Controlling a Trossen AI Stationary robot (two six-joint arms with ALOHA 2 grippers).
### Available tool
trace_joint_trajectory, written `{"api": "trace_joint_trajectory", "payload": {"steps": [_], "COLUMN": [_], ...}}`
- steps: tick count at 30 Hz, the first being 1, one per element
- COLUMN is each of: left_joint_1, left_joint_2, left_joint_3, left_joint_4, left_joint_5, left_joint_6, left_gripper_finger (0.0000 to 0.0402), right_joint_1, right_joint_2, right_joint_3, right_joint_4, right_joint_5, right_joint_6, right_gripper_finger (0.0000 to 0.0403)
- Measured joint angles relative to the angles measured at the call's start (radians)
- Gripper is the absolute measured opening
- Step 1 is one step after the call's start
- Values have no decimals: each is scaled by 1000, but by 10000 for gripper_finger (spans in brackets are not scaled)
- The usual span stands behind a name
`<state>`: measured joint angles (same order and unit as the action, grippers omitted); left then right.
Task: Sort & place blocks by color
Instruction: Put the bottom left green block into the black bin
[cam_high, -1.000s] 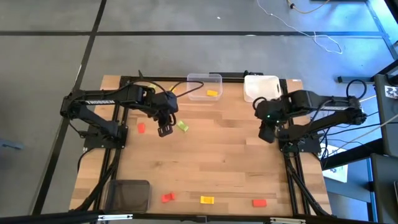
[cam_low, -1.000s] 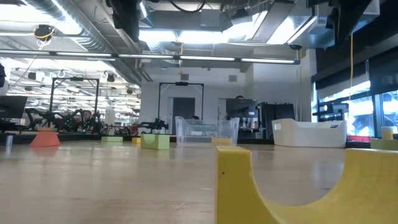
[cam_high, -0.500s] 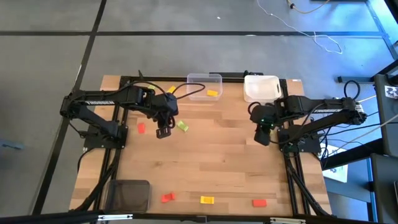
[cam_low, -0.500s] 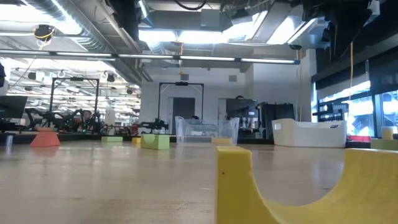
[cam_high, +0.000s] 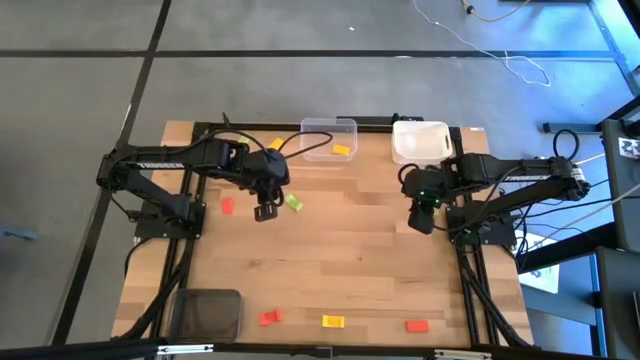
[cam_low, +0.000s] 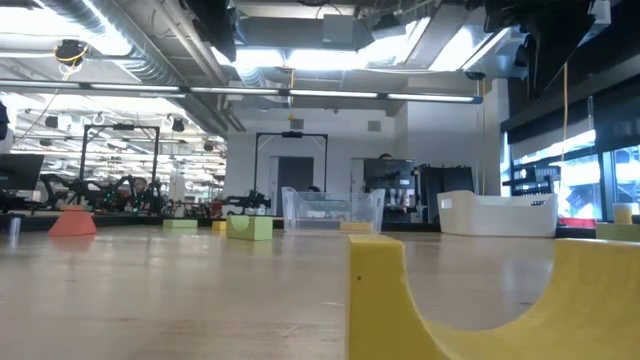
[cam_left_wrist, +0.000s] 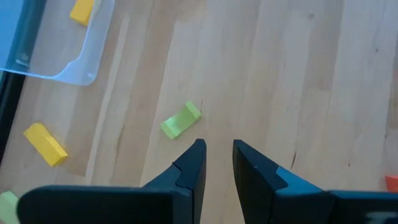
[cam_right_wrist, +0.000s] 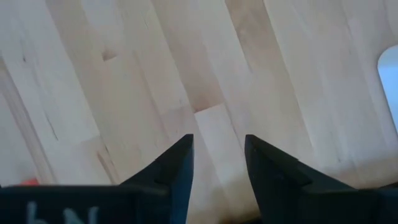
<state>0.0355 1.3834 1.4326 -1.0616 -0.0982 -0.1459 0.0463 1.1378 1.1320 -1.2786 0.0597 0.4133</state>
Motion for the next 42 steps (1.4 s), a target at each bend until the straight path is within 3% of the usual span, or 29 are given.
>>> {"api": "trace_joint_trajectory", "payload": {"steps": [13, 19, 28, 35, 42], "left_joint_1": [1, -3, 43, 78, 102], "left_joint_2": [0, 12, 66, 102, 141], "left_joint_3": [0, 0, 0, -1, -2], "left_joint_4": [47, 75, 123, 130, 114], "left_joint_5": [29, 133, 189, 249, 303], "left_joint_6": [-47, -8, -77, 82, 153], "left_gripper_finger": [71, 83, 190, 283, 315], "right_joint_1": [0, 0, 0, 0, 0], "right_joint_2": [0, 0, 0, -1, 0], "right_joint_3": [0, 0, 0, 0, 0], "right_joint_4": [4, 4, 4, 5, 6], "right_joint_5": [0, 0, 0, 0, 0], "right_joint_6": [1, 1, -1, 1, 0], "right_gripper_finger": [143, 143, 143, 143, 143]}}
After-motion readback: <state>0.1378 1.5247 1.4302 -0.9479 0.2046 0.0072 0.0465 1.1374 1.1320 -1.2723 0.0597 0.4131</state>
